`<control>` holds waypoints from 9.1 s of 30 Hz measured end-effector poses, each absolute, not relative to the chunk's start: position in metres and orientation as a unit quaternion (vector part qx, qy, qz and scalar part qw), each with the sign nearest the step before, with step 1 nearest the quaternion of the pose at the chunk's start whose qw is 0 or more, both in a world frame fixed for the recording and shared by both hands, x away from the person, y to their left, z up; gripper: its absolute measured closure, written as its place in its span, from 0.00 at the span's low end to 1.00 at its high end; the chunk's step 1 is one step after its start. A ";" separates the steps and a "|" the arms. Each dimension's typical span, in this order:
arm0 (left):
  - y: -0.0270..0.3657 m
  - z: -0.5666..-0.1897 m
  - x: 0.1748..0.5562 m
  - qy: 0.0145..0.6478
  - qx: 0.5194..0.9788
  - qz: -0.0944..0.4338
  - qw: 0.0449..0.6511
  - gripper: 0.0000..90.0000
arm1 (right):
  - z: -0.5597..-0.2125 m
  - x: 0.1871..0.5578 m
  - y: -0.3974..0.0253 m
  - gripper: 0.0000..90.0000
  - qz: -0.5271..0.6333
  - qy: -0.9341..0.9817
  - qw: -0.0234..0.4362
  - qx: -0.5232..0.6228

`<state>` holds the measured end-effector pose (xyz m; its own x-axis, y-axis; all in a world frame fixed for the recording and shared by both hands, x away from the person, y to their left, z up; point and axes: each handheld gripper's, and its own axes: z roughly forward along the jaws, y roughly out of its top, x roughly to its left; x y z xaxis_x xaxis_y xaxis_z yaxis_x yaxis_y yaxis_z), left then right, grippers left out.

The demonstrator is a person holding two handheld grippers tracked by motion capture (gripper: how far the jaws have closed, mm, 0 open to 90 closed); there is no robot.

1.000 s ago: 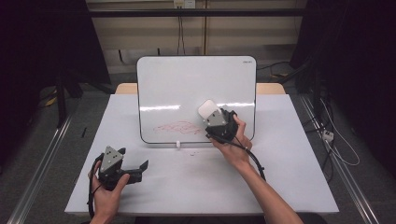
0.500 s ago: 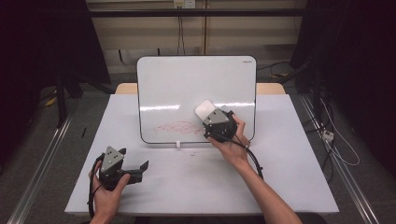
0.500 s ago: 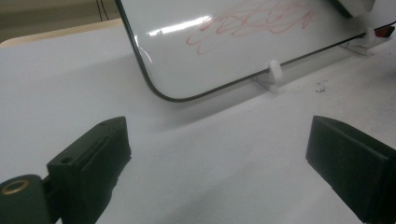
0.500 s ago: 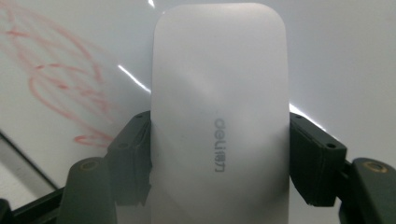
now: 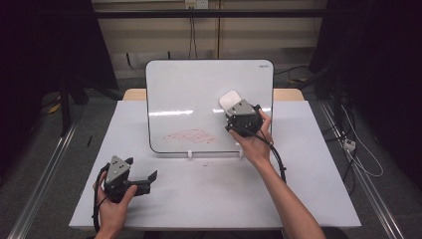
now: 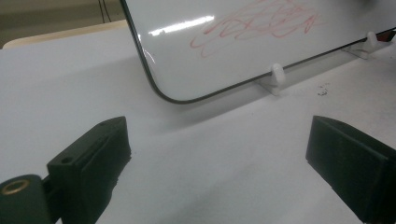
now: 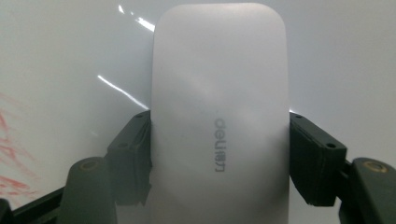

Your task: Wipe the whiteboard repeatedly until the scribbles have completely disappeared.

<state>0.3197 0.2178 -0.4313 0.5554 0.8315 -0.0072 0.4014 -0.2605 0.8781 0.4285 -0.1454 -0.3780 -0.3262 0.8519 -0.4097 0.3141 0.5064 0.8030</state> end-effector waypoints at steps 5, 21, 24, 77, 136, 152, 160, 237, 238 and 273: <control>0.217 -0.431 0.319 0.405 0.759 0.240 0.450 0.07 | -0.392 0.419 -0.126 0.35 0.312 0.761 0.436 0.366; 0.217 -0.432 0.320 0.404 0.759 0.236 0.453 0.07 | -0.429 0.393 -0.067 0.35 0.315 0.782 0.438 0.313; 0.218 -0.431 0.320 0.405 0.760 0.237 0.450 0.07 | -0.433 0.389 -0.062 0.35 0.311 0.790 0.435 0.300; 0.220 -0.431 0.319 0.406 0.756 0.239 0.454 0.07 | -0.426 0.400 -0.038 0.35 0.330 0.770 0.453 0.305; 0.223 -0.430 0.319 0.407 0.754 0.239 0.456 0.07 | -0.435 0.399 0.016 0.35 0.324 0.795 0.449 0.248; 0.227 -0.429 0.315 0.413 0.749 0.245 0.456 0.07 | -0.416 0.410 -0.042 0.35 0.331 0.780 0.443 0.291; 0.225 -0.430 0.316 0.412 0.750 0.245 0.455 0.07 | -0.400 0.423 -0.056 0.35 0.337 0.760 0.446 0.332; 0.226 -0.430 0.316 0.410 0.754 0.243 0.452 0.07 | -0.415 0.417 0.020 0.35 0.331 0.787 0.455 0.253; 0.226 -0.430 0.316 0.410 0.754 0.244 0.453 0.07 | -0.416 0.416 0.021 0.35 0.326 0.793 0.453 0.244; 0.227 -0.429 0.316 0.410 0.750 0.244 0.458 0.07 | -0.403 0.432 0.040 0.35 0.349 0.787 0.444 0.250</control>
<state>0.3162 0.2269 -0.4290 0.5445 0.8387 -0.0091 0.3918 -0.2447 0.8869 0.4319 0.0399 -0.4028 -0.4815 0.7029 -0.5235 0.0838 0.6315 0.7709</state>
